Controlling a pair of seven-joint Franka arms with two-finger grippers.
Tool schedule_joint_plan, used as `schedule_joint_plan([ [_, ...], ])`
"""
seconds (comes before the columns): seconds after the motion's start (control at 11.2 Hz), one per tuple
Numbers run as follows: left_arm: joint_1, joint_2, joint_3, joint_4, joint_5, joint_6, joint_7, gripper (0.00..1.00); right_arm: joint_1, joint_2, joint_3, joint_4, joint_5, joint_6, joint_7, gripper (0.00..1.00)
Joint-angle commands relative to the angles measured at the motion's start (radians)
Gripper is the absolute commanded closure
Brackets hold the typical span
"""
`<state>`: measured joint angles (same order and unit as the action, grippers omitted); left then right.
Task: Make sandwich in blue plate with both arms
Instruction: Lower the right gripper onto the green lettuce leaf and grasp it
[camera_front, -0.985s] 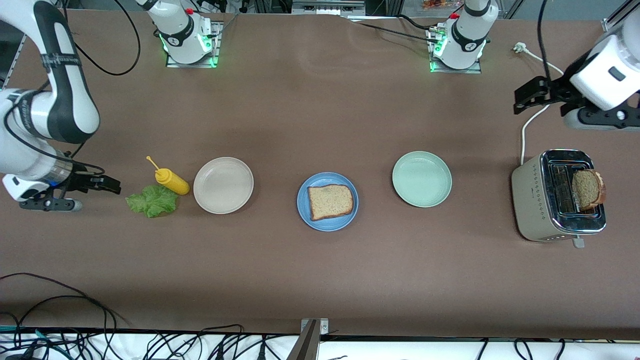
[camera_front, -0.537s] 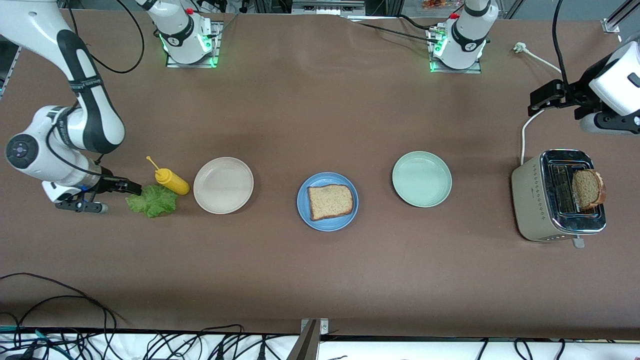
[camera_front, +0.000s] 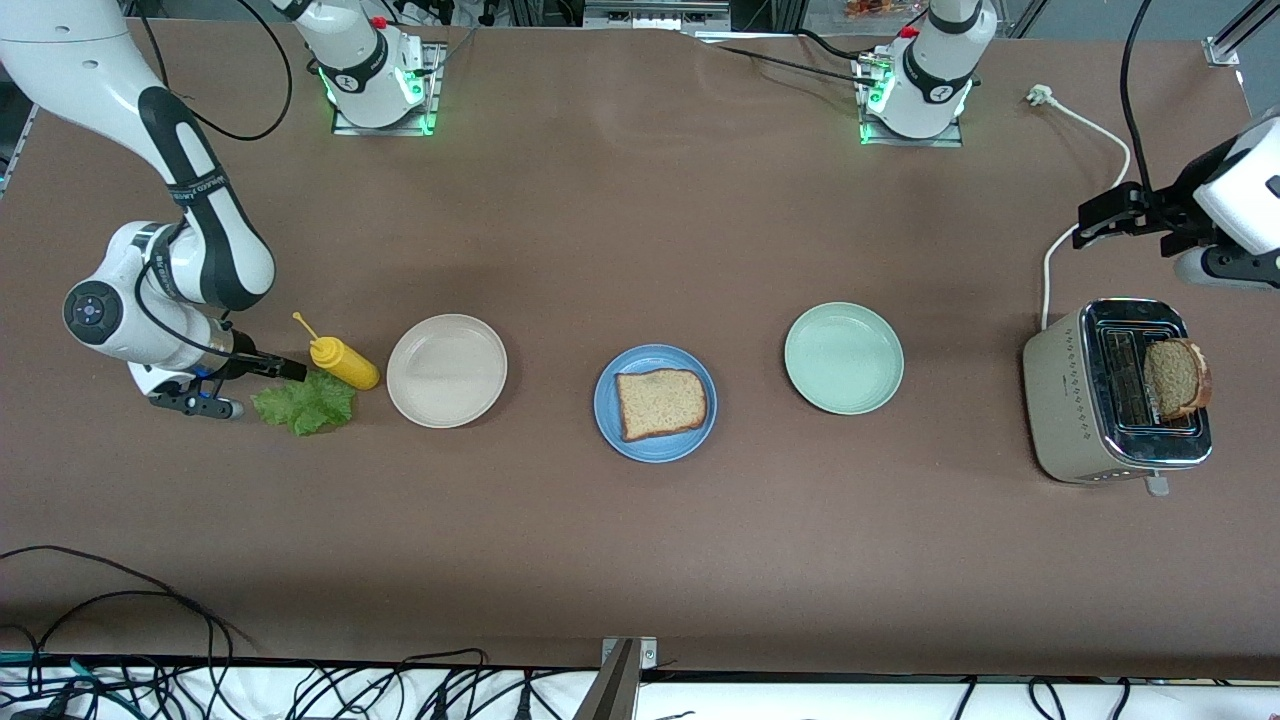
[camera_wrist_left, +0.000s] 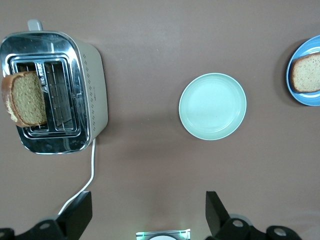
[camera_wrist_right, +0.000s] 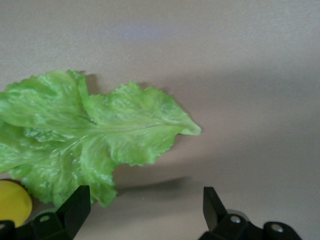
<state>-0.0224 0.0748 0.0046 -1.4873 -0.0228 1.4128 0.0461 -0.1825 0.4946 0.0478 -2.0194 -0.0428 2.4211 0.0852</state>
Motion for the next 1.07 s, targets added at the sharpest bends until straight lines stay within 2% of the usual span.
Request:
schedule_joint_plan([
  [0.0,-0.005,-0.066,0.000,-0.090,0.017,0.035,0.021,0.00,-0.017,-0.004,0.007,-0.013,0.000,0.076,0.117,0.00],
  [0.45,-0.014,-0.053,-0.009,-0.091,0.017,0.035,0.014,0.00,-0.017,0.039,0.017,-0.015,0.000,0.147,0.345,0.00],
  [0.99,-0.011,-0.053,-0.009,-0.093,0.018,0.041,0.014,0.00,-0.015,0.007,0.037,0.004,-0.002,0.159,0.396,0.00],
])
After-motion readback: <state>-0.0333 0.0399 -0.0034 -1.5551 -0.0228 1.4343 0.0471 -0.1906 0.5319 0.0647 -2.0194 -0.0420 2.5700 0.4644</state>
